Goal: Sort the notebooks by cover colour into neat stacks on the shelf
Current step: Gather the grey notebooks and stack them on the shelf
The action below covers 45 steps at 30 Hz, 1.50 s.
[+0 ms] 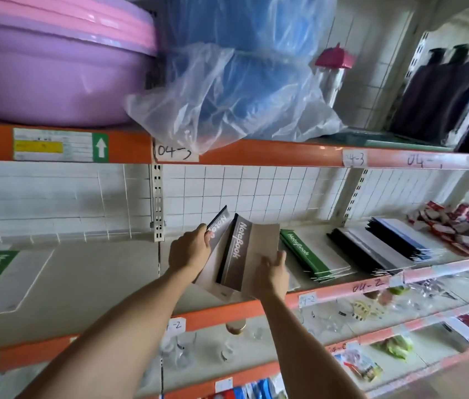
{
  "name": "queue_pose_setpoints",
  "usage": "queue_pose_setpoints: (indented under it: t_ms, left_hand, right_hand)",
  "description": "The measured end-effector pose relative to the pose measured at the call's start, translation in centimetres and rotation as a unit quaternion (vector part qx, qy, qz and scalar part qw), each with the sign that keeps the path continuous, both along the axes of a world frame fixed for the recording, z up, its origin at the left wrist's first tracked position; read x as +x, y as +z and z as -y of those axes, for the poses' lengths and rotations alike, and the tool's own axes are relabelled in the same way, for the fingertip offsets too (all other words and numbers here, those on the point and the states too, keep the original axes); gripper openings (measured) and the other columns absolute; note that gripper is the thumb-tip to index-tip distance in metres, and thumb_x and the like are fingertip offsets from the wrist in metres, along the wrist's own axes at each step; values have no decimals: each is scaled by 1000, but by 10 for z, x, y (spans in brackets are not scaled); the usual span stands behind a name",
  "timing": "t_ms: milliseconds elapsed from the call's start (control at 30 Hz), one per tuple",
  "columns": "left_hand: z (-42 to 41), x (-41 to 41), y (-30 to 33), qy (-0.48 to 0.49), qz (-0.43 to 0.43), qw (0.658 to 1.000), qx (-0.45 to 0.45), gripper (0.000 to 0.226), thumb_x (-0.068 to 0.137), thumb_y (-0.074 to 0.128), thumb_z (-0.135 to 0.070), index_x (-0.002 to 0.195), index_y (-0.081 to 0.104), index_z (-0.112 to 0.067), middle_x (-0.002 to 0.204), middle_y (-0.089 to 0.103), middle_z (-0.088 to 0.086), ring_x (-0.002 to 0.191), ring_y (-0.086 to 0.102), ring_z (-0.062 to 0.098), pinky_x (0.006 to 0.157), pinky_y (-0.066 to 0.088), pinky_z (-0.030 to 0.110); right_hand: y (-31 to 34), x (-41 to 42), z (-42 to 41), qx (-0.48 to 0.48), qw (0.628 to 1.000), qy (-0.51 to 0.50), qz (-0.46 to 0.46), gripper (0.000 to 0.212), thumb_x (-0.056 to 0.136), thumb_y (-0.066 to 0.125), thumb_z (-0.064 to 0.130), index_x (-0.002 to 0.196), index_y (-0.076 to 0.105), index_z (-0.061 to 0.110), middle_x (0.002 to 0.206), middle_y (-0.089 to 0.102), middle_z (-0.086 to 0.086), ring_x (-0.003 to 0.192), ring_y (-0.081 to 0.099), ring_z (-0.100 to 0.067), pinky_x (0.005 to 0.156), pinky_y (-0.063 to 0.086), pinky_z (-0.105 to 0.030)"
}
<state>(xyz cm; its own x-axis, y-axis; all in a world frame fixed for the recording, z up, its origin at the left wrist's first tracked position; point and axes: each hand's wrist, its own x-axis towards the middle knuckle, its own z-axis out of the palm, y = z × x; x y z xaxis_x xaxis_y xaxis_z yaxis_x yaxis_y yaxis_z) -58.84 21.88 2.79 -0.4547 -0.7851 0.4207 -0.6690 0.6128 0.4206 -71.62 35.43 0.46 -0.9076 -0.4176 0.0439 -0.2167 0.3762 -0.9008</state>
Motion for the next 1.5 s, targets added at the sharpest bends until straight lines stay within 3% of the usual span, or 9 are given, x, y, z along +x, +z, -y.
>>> queue_pose_setpoints:
  t_ms: [100, 267, 567, 833, 967, 1200, 1500]
  left_hand:
    - [-17, -35, -1, 21, 1, 1000, 3, 21, 104, 39, -33, 105, 55, -19, 92, 71, 9, 83, 66, 33, 66, 45, 33]
    - [-39, -75, -2, 62, 3, 998, 7, 24, 103, 40, -33, 112, 57, -18, 94, 71, 9, 82, 67, 33, 63, 44, 32]
    - [-35, -107, 8, 83, 26, 996, 16, 25, 103, 39, -33, 107, 56, -15, 92, 70, 11, 82, 66, 34, 63, 41, 33]
    - [-19, -126, 14, 51, 24, 998, 23, 27, 104, 36, -35, 105, 55, -15, 91, 69, 9, 82, 65, 33, 66, 46, 35]
    - [-11, -134, 13, 51, 16, 998, 24, 27, 104, 37, -34, 104, 55, -14, 89, 69, 10, 82, 65, 34, 67, 44, 35]
    - [-20, -166, 15, 93, 1, 995, 41, 29, 104, 37, -37, 104, 56, -14, 91, 69, 8, 67, 54, 26, 61, 42, 31]
    - [-64, -257, 36, 94, 34, 994, 35, 29, 105, 35, -36, 112, 55, -16, 105, 70, 7, 89, 66, 28, 66, 36, 30]
  right_hand:
    - [-3, -36, -14, 14, 1000, 0, -2, 20, 94, 45, 19, 114, 43, 17, 100, 65, -19, 81, 52, -32, 70, 35, -34]
    - [-3, -82, -23, 31, 999, 14, -7, 14, 93, 44, 20, 107, 40, 16, 89, 56, -11, 78, 49, -32, 69, 36, -35]
    - [6, -117, -17, 42, 998, 31, -24, 19, 94, 45, 19, 113, 43, 15, 87, 53, -9, 78, 49, -31, 68, 37, -35]
    - [9, -139, -17, 52, 998, -1, -43, 15, 89, 47, 21, 100, 39, 28, 86, 65, -10, 75, 62, -33, 69, 53, -39]
    - [13, -151, -24, 49, 997, 7, -62, 12, 92, 47, 17, 100, 42, 24, 81, 62, -8, 71, 60, -32, 62, 45, -33]
    - [13, -202, -34, 57, 994, 17, -87, 12, 92, 47, 17, 103, 44, 22, 91, 67, -14, 81, 61, -36, 66, 45, -35]
    - [25, -298, -49, 35, 995, 53, -83, 17, 90, 47, 21, 106, 46, 22, 90, 65, -11, 77, 60, -32, 68, 46, -36]
